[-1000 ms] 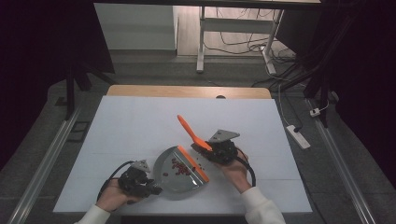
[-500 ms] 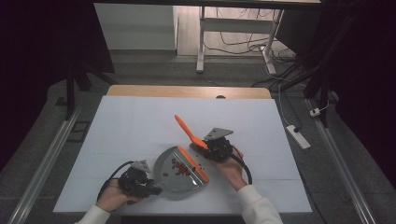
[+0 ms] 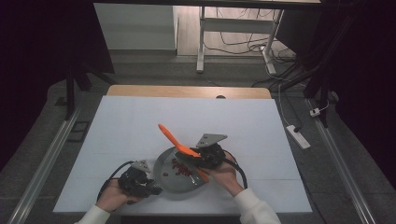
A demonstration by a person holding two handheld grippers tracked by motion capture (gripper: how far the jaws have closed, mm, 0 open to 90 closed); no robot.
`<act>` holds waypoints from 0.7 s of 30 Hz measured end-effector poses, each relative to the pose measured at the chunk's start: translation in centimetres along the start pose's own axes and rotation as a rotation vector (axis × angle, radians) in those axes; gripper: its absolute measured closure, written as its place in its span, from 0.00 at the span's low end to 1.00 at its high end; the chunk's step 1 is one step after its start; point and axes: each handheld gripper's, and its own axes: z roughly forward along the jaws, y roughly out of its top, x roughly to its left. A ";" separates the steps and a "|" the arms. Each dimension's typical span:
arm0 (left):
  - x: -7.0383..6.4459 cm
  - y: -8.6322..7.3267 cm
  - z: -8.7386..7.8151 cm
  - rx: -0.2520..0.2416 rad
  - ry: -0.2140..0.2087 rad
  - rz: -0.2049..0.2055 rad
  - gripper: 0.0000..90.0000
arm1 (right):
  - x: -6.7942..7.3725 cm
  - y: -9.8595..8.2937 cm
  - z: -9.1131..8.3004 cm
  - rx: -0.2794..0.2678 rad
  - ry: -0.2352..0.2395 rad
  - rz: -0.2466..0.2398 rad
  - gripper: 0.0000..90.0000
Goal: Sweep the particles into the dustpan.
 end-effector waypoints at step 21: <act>-0.2 -0.3 -0.7 0.023 0.011 0.012 0.69 | -2.1 -2.3 -0.6 0.038 -0.154 0.072 0.78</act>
